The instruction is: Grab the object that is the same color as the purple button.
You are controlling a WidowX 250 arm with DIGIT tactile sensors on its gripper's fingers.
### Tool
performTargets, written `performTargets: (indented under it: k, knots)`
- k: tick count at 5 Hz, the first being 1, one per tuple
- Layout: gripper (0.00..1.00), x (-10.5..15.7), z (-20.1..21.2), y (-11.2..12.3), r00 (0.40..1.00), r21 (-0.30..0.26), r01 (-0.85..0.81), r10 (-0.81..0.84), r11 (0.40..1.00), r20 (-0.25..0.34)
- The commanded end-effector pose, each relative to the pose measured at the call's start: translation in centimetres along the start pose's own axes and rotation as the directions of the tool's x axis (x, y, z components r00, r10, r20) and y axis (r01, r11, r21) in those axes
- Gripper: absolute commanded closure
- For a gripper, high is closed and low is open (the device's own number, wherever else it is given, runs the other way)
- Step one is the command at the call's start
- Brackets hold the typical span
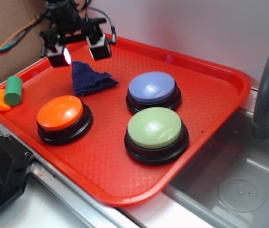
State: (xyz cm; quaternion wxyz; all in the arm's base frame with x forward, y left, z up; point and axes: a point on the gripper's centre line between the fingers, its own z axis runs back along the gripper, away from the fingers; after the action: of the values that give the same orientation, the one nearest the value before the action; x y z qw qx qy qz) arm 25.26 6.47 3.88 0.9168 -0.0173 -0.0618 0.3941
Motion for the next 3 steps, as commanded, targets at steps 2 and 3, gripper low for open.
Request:
performTargets:
  k: [2,3]
  knots:
    - [1.0,-0.2,-2.0,-0.6,0.999,-0.037,0.006,-0.007,0.999,-0.041]
    - [1.0,-0.1,0.6,-0.9,0.991,-0.052,0.13,-0.132,0.99,-0.028]
